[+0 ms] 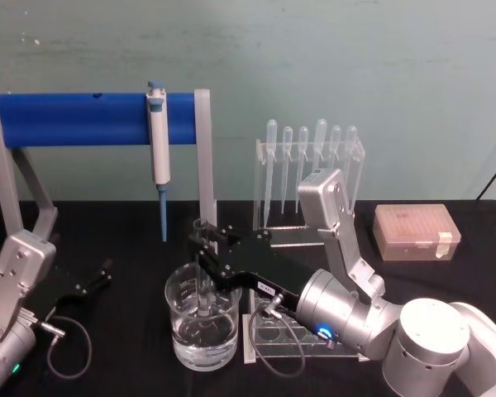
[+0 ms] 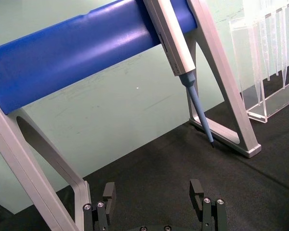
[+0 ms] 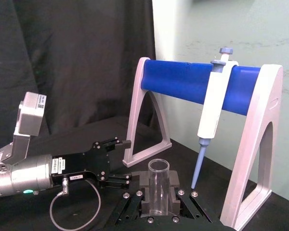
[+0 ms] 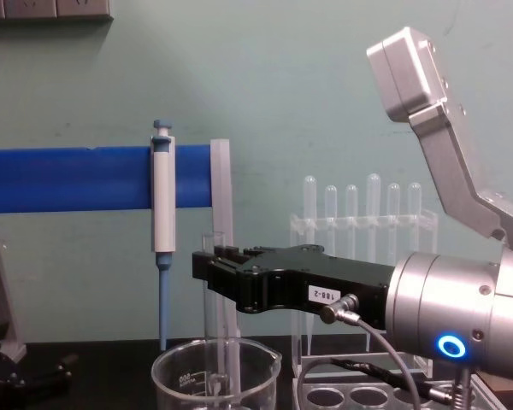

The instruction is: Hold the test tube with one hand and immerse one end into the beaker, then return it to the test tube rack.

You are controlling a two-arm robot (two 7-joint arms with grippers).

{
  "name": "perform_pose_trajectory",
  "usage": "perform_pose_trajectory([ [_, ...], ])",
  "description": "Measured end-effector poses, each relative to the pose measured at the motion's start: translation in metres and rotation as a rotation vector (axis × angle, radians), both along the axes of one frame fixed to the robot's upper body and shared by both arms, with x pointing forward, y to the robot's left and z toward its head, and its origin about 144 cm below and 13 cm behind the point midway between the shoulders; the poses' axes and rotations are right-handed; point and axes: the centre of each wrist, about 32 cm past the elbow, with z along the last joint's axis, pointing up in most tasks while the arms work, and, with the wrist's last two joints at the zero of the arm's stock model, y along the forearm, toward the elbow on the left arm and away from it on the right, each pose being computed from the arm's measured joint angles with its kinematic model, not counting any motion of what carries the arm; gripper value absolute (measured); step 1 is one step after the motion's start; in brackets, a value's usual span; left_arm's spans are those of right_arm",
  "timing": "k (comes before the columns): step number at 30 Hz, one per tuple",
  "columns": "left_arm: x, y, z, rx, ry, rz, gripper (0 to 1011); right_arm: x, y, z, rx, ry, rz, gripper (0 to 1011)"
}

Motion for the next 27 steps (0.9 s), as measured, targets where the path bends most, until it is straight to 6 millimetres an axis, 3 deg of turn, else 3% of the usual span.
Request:
perform_pose_trajectory([
  [27,0.0,0.0,0.0,0.0,0.0,0.0,1000,0.0,0.0,0.0,0.0,0.0,0.0,226],
])
